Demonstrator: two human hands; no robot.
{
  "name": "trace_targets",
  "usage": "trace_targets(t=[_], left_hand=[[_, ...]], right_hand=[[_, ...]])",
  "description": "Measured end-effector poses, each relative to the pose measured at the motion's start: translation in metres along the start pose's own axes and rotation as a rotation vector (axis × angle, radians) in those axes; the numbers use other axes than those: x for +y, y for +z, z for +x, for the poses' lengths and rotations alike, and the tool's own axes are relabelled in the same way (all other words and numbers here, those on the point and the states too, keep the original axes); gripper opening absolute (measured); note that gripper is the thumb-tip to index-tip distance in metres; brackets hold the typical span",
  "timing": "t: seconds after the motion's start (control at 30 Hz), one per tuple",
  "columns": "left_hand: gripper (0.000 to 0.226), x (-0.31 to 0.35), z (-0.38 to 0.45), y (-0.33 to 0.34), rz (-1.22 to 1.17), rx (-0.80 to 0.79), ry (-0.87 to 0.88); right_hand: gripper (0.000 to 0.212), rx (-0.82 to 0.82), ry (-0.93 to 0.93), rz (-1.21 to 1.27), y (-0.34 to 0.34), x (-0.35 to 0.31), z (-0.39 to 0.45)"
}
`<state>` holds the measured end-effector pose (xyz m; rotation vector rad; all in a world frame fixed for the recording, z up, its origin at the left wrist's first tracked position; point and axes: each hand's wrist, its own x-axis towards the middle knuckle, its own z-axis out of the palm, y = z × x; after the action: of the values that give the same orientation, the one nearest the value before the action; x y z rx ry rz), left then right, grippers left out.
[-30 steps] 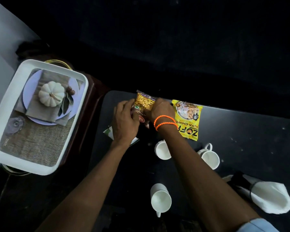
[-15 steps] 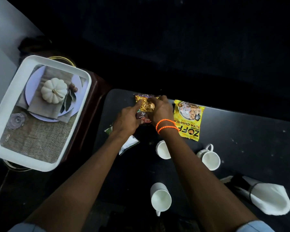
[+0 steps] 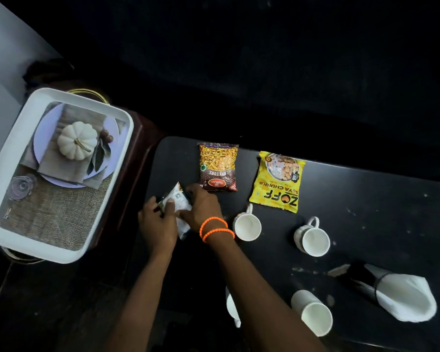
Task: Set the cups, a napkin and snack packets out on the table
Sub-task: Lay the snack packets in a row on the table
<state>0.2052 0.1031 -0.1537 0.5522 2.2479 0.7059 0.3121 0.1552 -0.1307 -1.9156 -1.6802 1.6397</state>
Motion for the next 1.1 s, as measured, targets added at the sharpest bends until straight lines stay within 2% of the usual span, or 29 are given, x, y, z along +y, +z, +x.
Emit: trace_targets(t=[0.1, 0.2, 0.3, 0.37, 0.5, 0.6, 0.77, 0.83, 0.9, 0.97, 1.03, 1.1], left_hand=[[0.053, 0.01, 0.002, -0.003, -0.197, 0.06, -0.004], [0.053, 0.04, -0.005, 0.003, -0.297, 0.055, 0.171], [0.055, 0.08, -0.027, 0.031, -0.281, -0.044, 0.334], [0.055, 0.106, -0.048, 0.063, -0.221, -0.211, 0.376], [0.067, 0.137, -0.096, 0.14, -0.127, -0.686, 0.362], [0.079, 0.148, -0.122, 0.197, -0.002, -0.819, 0.427], [0.082, 0.15, -0.157, 0.268, 0.228, -0.867, 0.516], [0.073, 0.148, -0.163, 0.283, 0.297, -0.832, 0.542], [0.058, 0.148, -0.166, 0.292, 0.301, -0.761, 0.55], [0.046, 0.149, -0.169, 0.296, 0.31, -0.701, 0.573], [0.039, 0.149, -0.169, 0.297, 0.321, -0.675, 0.574], [0.033, 0.149, -0.167, 0.295, 0.349, -0.649, 0.578]], right_hand=[[0.058, 0.02, -0.029, 0.142, -0.007, 0.0, -0.004], [0.054, 0.096, -0.07, 0.3, -0.045, -0.001, -0.008], [0.052, 0.216, -0.075, 0.517, -0.106, 0.013, -0.018], [0.047, 0.312, -0.062, 0.599, -0.149, 0.039, -0.027], [0.044, 0.466, 0.086, 0.687, -0.22, 0.112, -0.045], [0.044, 0.547, 0.188, 0.708, -0.257, 0.169, -0.053], [0.054, 0.624, 0.298, 0.632, -0.29, 0.231, -0.063], [0.055, 0.782, 0.277, 0.447, -0.295, 0.238, -0.067], [0.048, 0.9, 0.201, 0.146, -0.296, 0.238, -0.072], [0.055, 0.751, 0.099, -0.065, -0.292, 0.231, -0.076], [0.06, 0.564, 0.053, -0.128, -0.287, 0.23, -0.078], [0.046, 0.618, 0.093, -0.102, -0.288, 0.236, -0.078]])
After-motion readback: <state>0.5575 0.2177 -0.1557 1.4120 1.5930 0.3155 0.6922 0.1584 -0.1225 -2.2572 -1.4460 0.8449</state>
